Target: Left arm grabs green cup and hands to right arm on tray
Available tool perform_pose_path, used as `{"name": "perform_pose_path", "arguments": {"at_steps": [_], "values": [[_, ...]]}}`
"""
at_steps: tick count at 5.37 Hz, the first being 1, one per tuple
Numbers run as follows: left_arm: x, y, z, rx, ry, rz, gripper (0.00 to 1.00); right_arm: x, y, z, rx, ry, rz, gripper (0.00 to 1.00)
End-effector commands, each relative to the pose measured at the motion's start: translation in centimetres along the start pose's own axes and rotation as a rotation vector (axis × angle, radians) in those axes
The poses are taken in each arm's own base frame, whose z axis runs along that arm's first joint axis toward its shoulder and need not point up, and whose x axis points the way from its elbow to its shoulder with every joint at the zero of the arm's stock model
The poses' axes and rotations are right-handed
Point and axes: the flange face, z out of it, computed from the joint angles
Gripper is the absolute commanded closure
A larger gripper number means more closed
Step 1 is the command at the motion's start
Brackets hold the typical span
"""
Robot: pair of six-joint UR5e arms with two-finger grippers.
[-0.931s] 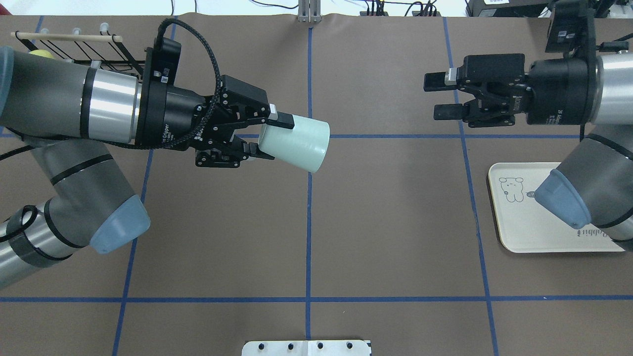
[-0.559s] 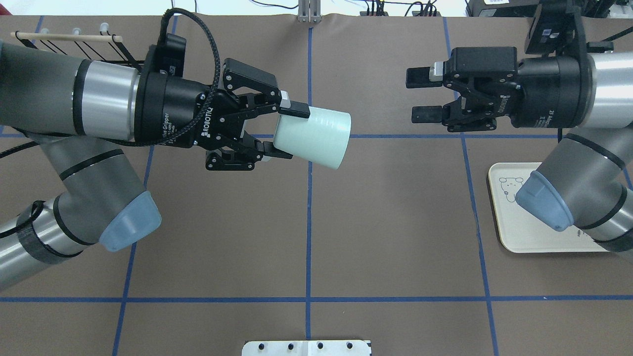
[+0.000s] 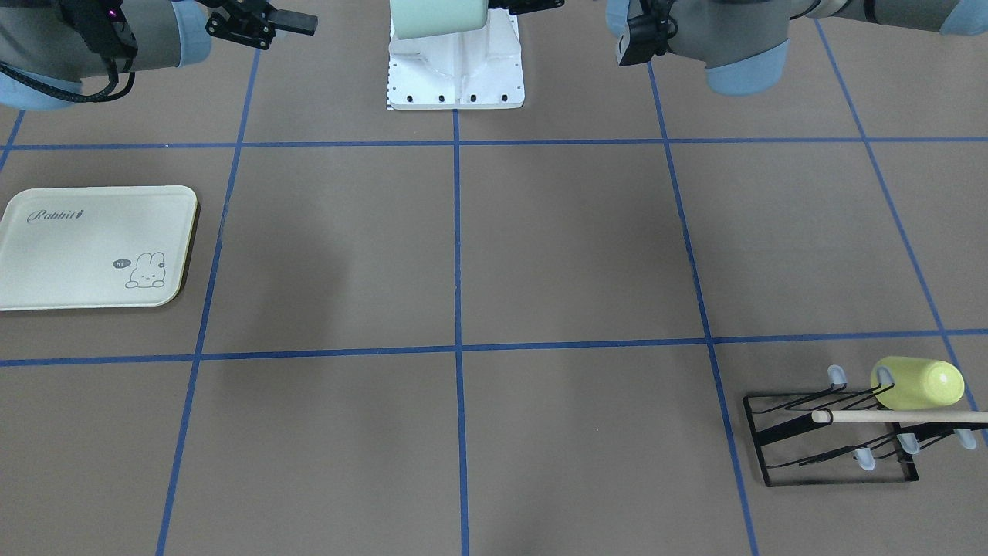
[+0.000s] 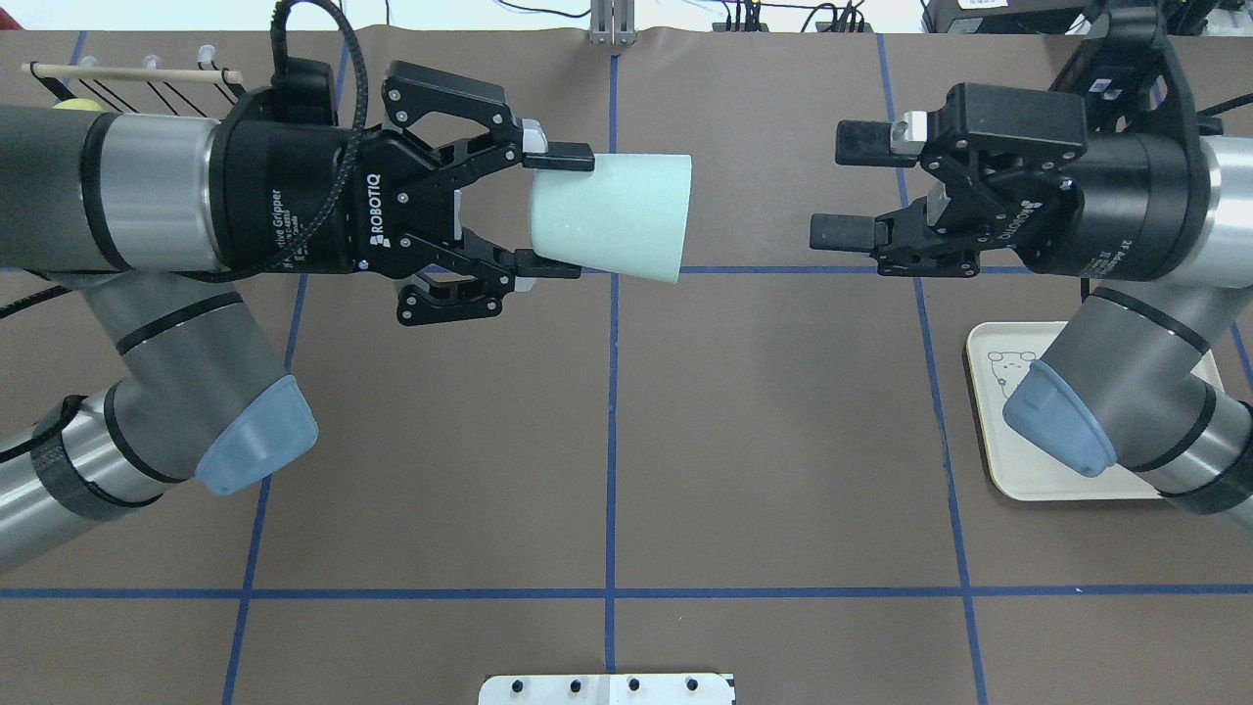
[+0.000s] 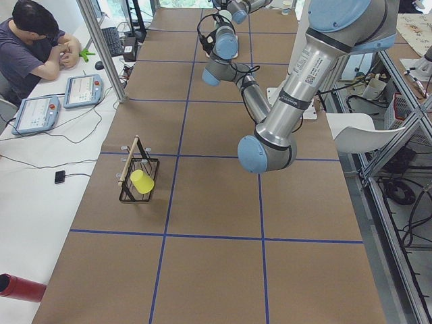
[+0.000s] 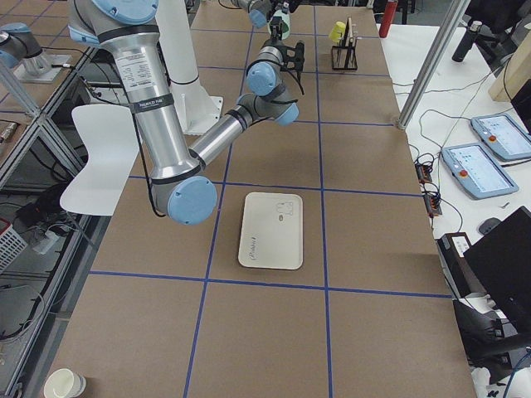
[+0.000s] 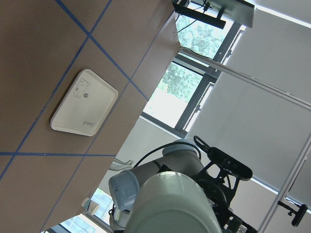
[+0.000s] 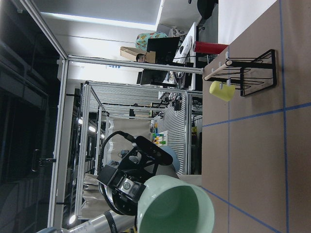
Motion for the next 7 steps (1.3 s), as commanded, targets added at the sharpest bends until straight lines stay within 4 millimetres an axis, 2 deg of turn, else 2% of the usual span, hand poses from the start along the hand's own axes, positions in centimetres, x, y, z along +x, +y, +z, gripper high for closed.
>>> {"name": "perform_pose_path", "arguments": {"at_steps": [1, 3, 4, 6, 7], "values": [[-0.1, 0.0, -0.1, -0.002, 0.017, -0.015, 0.85, 0.3, 0.5, 0.1, -0.002, -0.04, 0.035, 0.0], [-0.6, -0.4, 0.2, 0.0, 0.003, -0.015, 0.85, 0.1, 0.4, 0.6, 0.011, -0.048, 0.07, 0.01], [-1.3, -0.3, 0.8, -0.007, -0.008, -0.024, 0.85, -1.2, 0.1, 2.7, 0.036, -0.055, 0.121, 0.01], [-2.1, -0.3, 1.8, -0.016, -0.022, -0.014, 0.85, -1.5, 0.5, 5.0, 0.033, -0.035, 0.144, 0.01], [-2.0, -0.1, 1.9, -0.021, -0.019, -0.011, 0.85, -1.6, 0.8, 6.9, 0.061, -0.035, 0.168, 0.01]]}}
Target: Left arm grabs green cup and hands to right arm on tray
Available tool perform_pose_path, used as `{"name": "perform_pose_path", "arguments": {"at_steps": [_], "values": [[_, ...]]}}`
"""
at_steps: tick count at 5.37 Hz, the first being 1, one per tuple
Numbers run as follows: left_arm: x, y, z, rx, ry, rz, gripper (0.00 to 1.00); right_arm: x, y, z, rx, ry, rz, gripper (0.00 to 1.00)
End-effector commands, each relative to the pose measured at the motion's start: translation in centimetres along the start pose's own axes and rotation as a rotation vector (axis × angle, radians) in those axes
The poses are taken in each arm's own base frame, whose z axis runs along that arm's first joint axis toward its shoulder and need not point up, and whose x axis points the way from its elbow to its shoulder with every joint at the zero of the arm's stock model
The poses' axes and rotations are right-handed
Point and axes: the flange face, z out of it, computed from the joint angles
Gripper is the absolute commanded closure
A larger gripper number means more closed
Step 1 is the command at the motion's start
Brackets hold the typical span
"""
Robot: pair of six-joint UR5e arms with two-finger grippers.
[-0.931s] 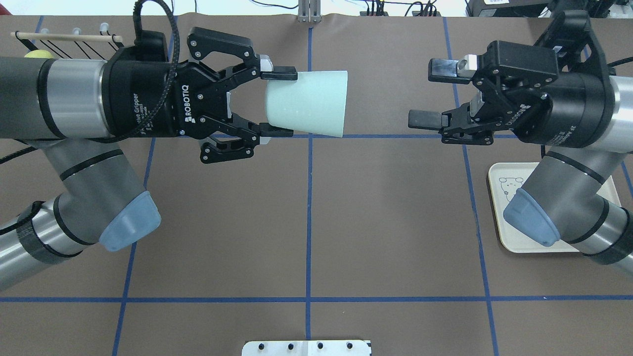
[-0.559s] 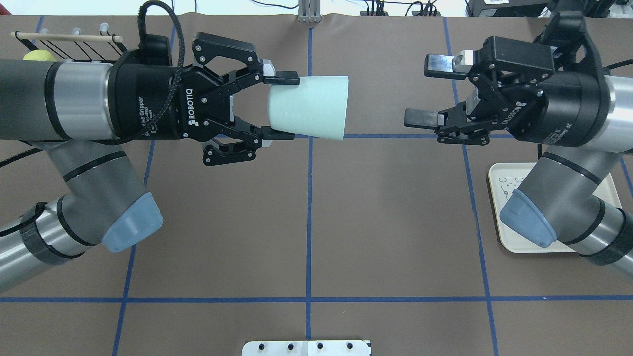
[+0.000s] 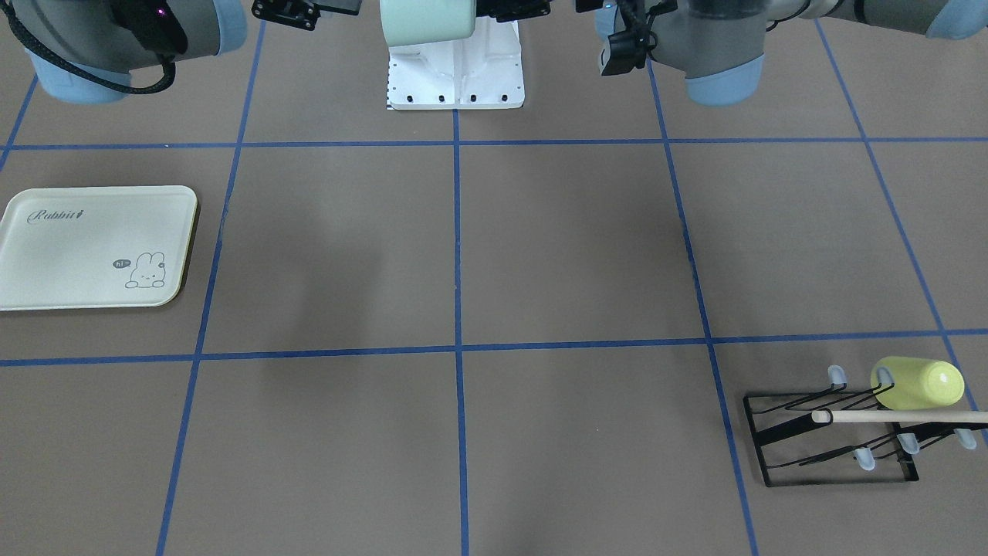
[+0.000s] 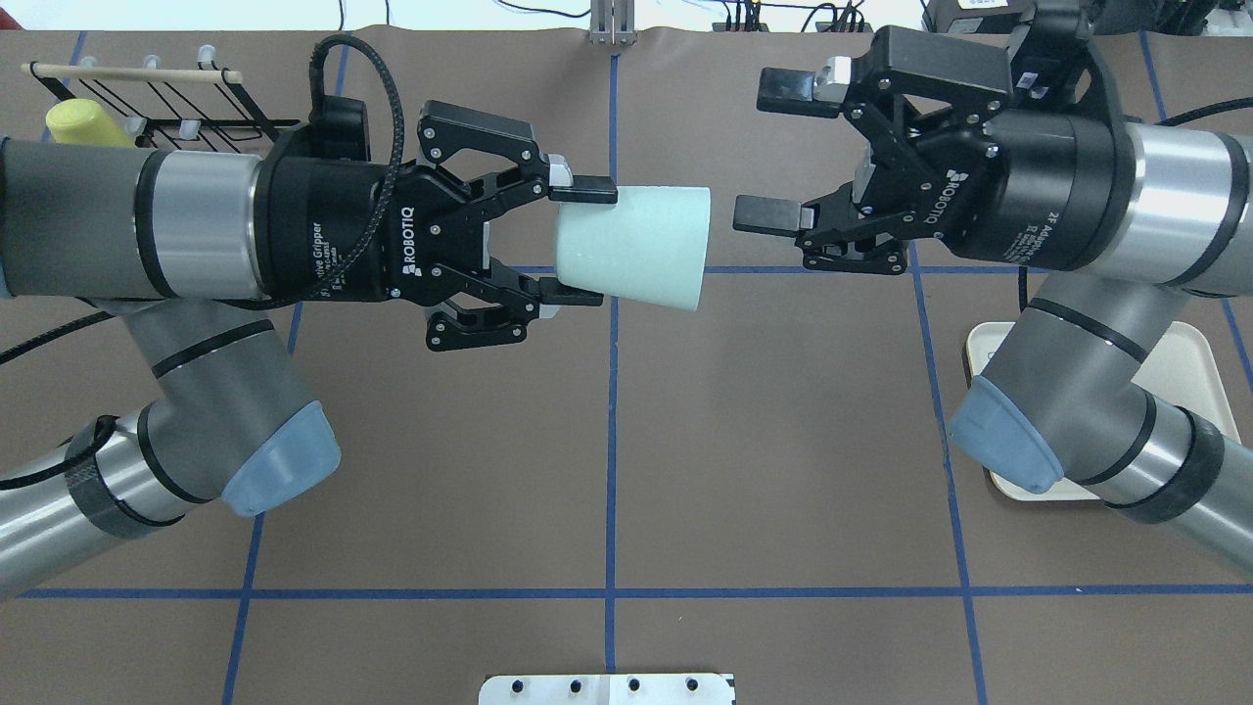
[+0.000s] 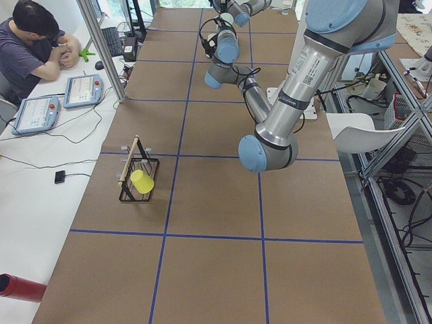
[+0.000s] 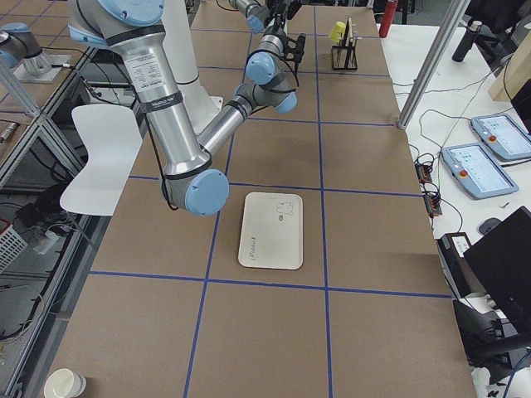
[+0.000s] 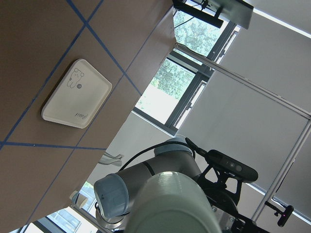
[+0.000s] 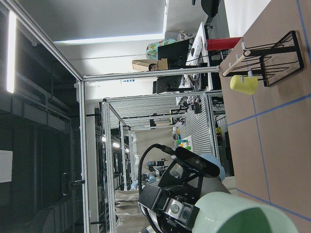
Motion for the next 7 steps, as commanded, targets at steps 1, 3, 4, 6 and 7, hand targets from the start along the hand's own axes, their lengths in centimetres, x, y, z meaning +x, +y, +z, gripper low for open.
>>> {"name": "perform_pose_path", "arguments": {"at_steps": [1, 3, 4, 6, 7], "values": [[0.12, 0.38, -0.03, -0.008, 0.004, 0.005, 0.85, 0.43, 0.68, 1.8, 0.02, -0.004, 0.011, 0.01], [0.34, 0.75, -0.11, -0.015, 0.009, 0.007, 0.85, 0.58, 0.9, 1.95, 0.015, -0.001, 0.014, 0.01], [0.39, 0.79, -0.07, -0.016, 0.01, 0.008, 0.85, 0.61, 0.85, 2.07, 0.02, 0.009, 0.015, 0.01], [0.48, 0.9, -0.06, -0.018, 0.011, 0.009, 0.85, 0.46, 1.02, 2.19, 0.019, 0.015, 0.016, 0.06], [0.48, 0.9, -0.06, -0.018, 0.011, 0.009, 0.85, 0.21, 1.09, 2.46, 0.028, 0.032, 0.024, 0.26]]}}
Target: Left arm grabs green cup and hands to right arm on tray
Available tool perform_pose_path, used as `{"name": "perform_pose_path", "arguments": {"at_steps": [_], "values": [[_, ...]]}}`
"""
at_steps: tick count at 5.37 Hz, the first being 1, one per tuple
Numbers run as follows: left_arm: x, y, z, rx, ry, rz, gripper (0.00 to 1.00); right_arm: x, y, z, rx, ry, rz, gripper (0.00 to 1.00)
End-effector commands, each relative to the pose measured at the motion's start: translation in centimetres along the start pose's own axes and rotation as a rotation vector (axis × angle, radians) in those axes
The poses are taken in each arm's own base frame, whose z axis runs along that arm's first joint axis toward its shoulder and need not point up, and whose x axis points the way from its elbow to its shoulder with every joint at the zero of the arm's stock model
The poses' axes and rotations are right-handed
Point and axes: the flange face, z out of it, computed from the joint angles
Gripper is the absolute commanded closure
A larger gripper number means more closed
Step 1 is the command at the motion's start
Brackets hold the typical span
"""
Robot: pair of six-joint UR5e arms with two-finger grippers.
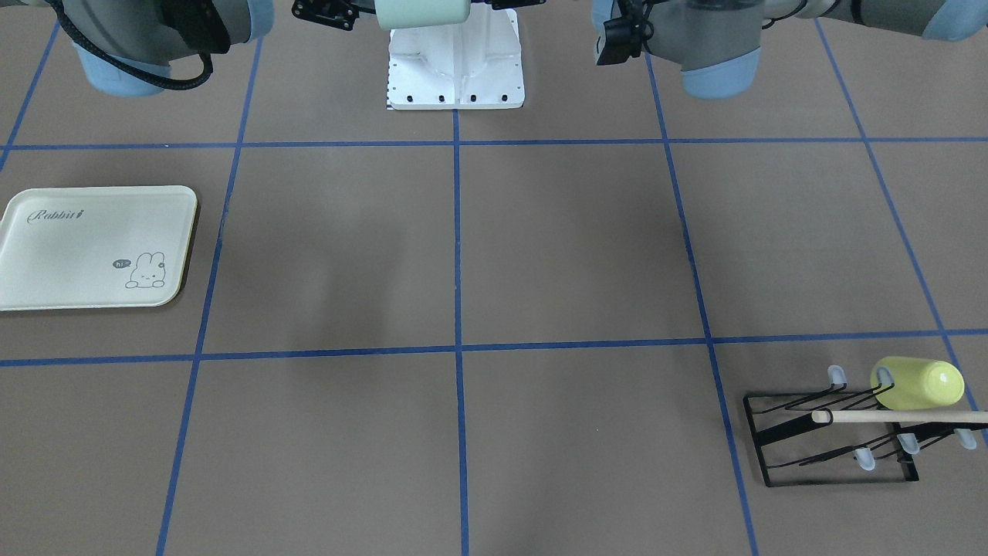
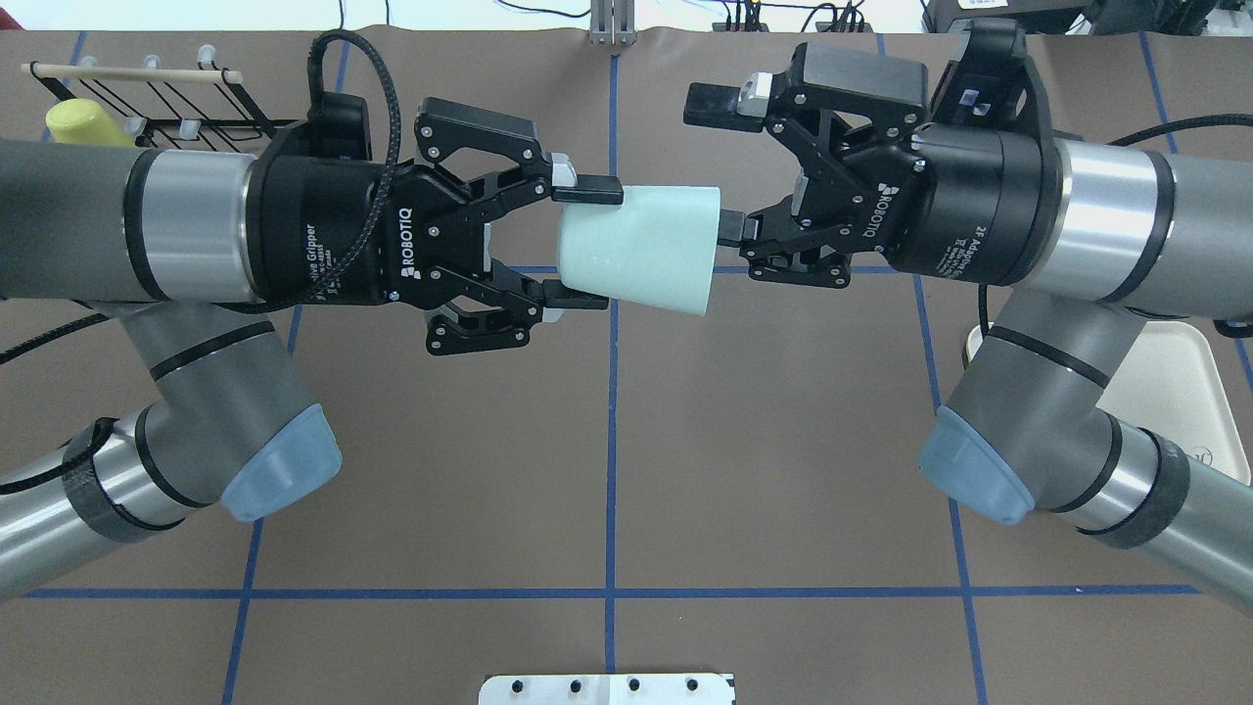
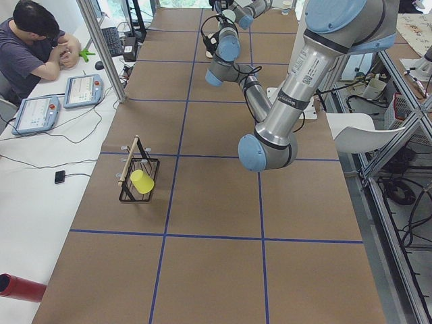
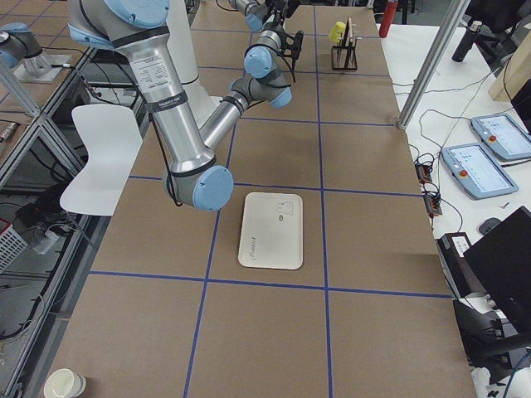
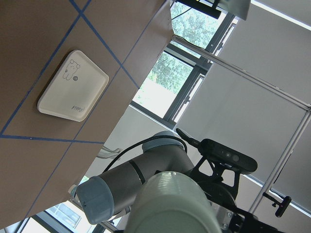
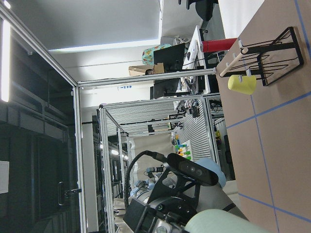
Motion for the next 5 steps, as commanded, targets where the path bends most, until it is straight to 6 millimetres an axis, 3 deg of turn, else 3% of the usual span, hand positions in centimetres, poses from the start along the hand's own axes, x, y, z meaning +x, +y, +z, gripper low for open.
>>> {"name": "perform_pose_path", "arguments": {"at_steps": [1, 2, 5], "values": [[0.0, 0.01, 0.0, 0.0, 0.0, 0.0, 0.85, -0.37, 0.16, 0.3, 0.004, 0.009, 0.004, 0.37], [0.0, -0.01, 0.01, 0.001, -0.001, -0.001, 0.85, -0.46, 0.17, 0.25, 0.003, 0.008, 0.003, 0.46], [0.05, 0.06, -0.02, 0.0, 0.002, -0.001, 0.85, -0.52, 0.37, 0.18, -0.003, 0.007, 0.001, 0.5]]}}
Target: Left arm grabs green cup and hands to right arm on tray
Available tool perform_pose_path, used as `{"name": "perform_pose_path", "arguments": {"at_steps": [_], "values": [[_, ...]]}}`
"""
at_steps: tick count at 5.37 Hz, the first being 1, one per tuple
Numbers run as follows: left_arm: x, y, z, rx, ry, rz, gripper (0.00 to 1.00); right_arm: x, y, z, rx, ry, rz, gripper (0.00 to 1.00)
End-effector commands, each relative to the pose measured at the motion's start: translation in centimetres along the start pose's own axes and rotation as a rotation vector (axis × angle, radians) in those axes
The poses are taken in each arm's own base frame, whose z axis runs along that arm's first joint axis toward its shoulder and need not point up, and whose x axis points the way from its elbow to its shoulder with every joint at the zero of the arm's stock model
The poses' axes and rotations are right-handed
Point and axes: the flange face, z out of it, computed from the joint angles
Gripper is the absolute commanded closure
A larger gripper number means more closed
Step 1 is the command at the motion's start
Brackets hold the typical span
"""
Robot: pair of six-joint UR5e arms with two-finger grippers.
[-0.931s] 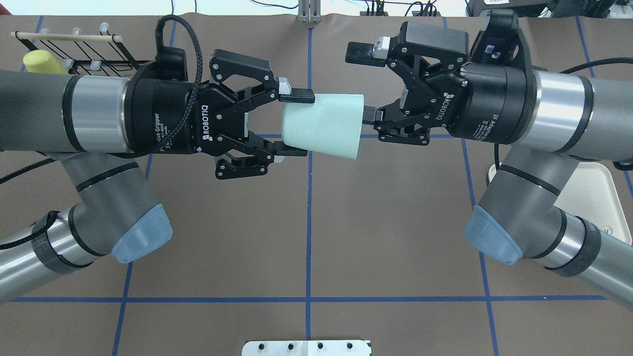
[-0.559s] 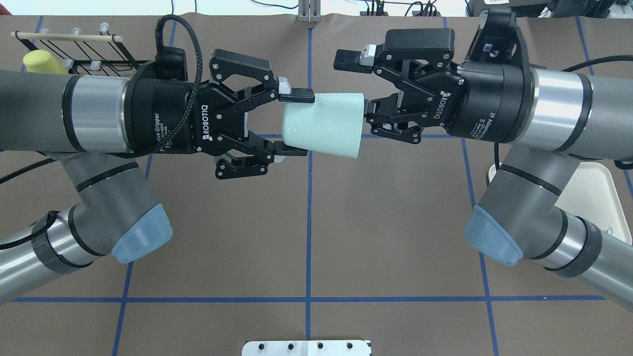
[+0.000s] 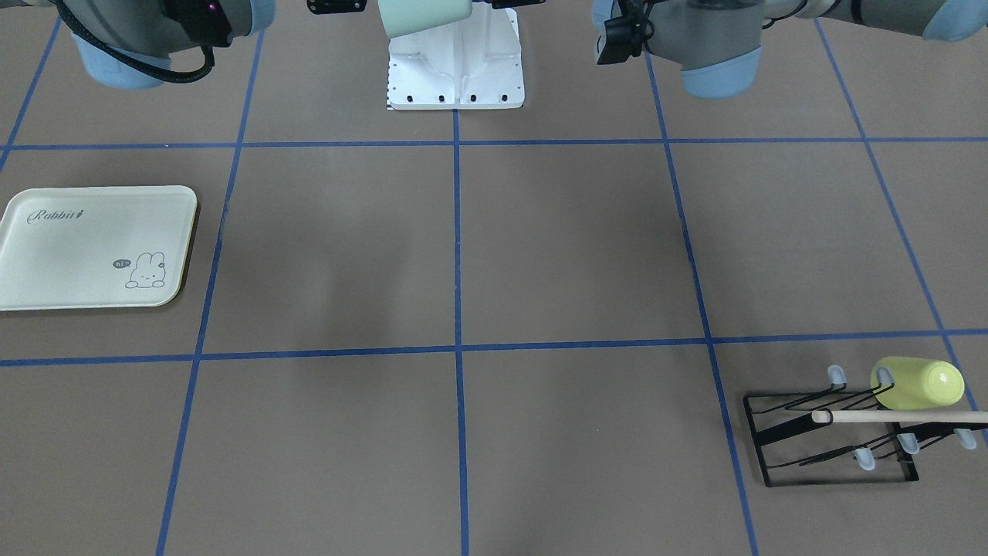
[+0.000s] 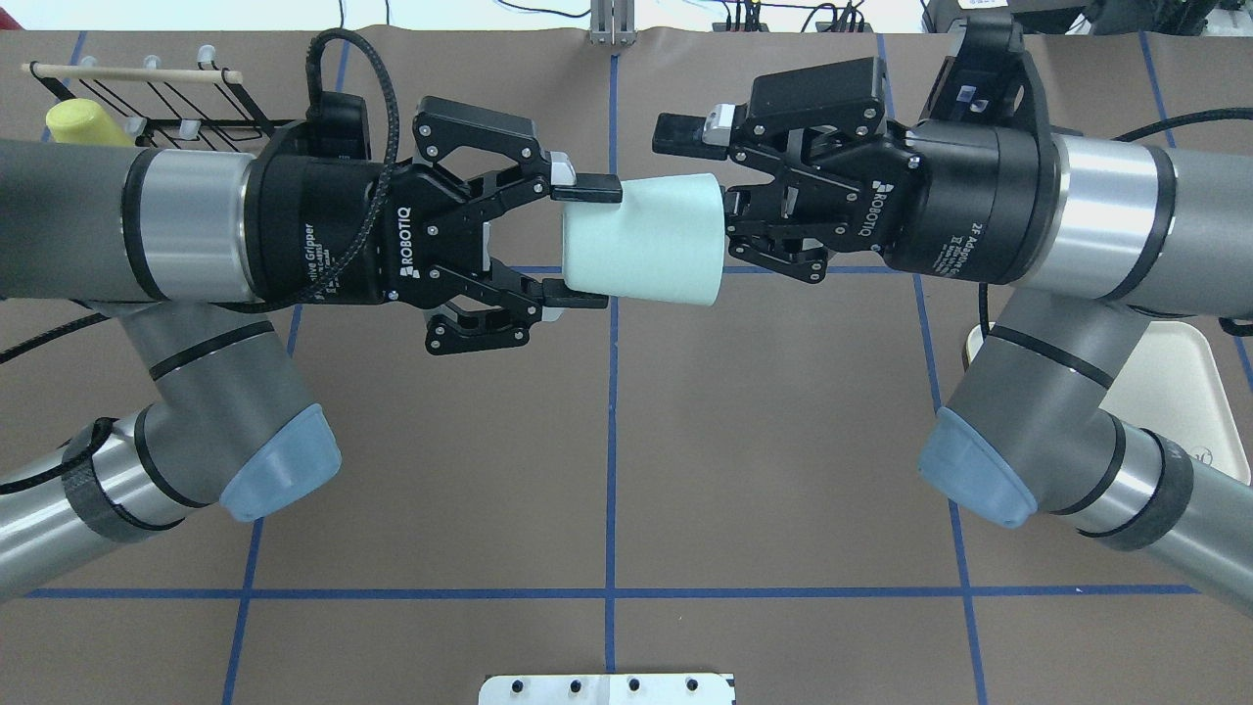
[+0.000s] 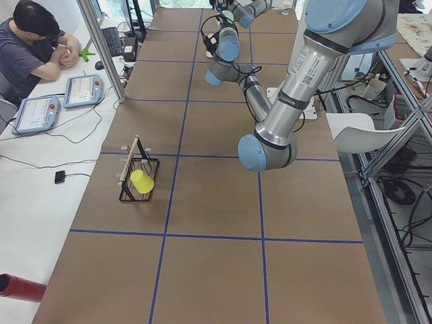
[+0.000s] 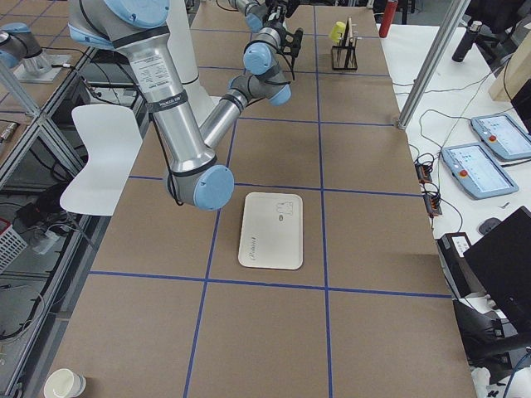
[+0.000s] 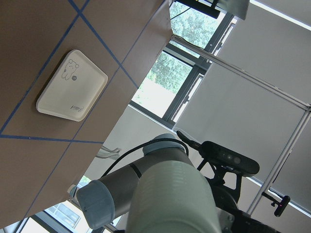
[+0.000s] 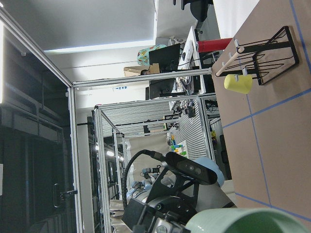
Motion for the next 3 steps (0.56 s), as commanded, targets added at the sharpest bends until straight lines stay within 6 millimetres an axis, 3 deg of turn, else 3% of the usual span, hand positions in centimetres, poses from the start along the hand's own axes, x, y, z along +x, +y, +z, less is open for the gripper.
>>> {"name": "perform_pose_path", "arguments": {"at_steps": [1, 2, 3], "values": [[0.0, 0.0, 0.0, 0.001, 0.001, 0.001, 0.81, 0.1, 0.0, 0.0, -0.006, 0.007, -0.004, 0.87], [0.6, 0.2, 0.2, -0.006, 0.008, 0.048, 0.2, 0.9, 0.2, -0.2, -0.035, 0.038, -0.077, 1.0], [0.9, 0.2, 0.0, -0.002, 0.011, 0.166, 0.0, 1.2, 0.0, -0.3, -0.036, 0.057, -0.085, 1.0]]}}
